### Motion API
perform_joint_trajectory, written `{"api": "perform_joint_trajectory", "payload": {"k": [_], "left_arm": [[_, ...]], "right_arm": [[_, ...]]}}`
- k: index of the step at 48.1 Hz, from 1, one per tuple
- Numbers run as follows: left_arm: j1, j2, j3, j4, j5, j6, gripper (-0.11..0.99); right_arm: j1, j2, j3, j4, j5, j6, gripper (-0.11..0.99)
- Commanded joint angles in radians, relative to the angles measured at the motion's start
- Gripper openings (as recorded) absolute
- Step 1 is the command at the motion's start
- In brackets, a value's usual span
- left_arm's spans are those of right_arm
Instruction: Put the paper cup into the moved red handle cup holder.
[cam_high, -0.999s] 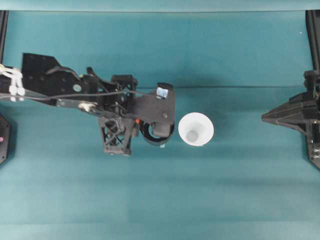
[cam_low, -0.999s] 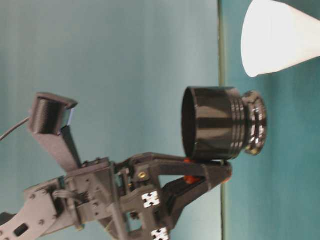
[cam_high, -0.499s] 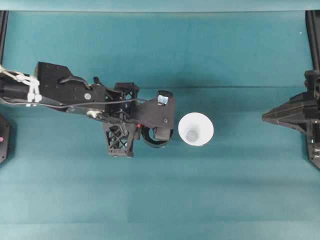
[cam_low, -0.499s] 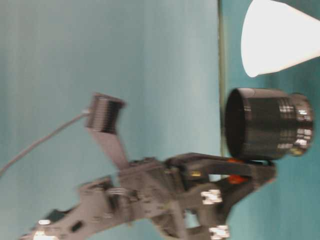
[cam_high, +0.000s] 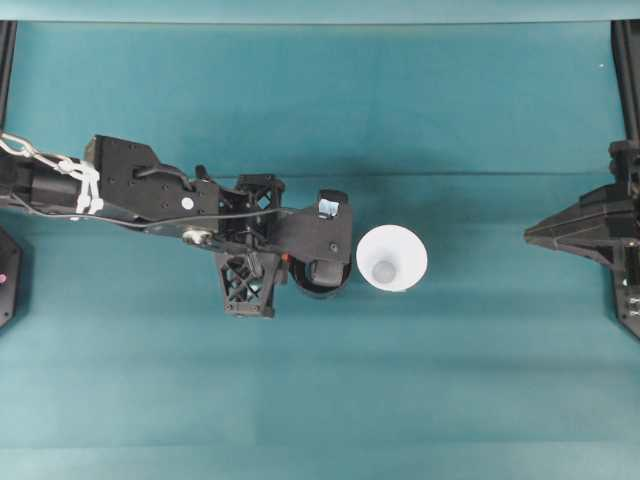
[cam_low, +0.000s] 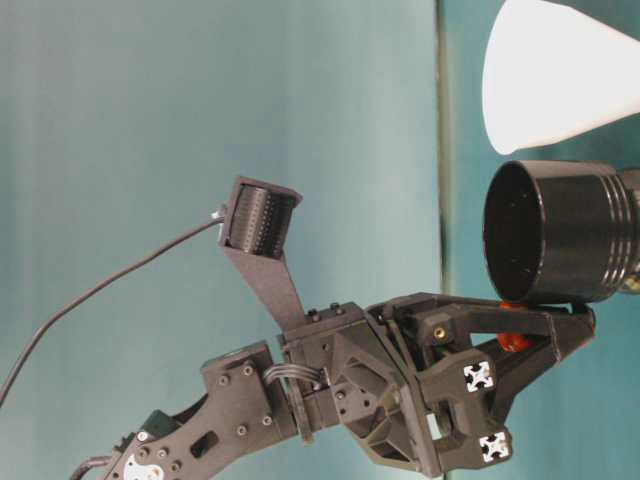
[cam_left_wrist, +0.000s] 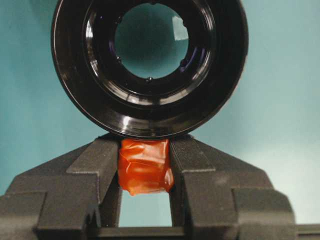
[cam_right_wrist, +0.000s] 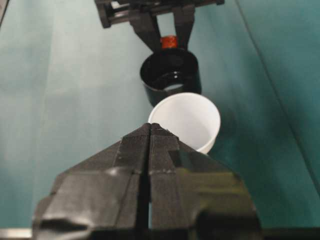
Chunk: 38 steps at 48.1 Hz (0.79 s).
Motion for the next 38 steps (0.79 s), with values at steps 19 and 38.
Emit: {"api": "perform_joint_trajectory", "payload": {"k": [19, 38], "left_arm": [[-0.017, 0.018, -0.012, 0.003, -0.006, 0.005, 0.27], [-0.017, 0.026, -0.011, 0.003, -0.006, 0.006, 0.27]], "right_arm": [[-0.003, 0.008, -0.017, -0.003, -0.005, 0.008, -0.11], [-0.005, 0.006, -0.015, -0.003, -0.005, 0.008, -0.11]]}}
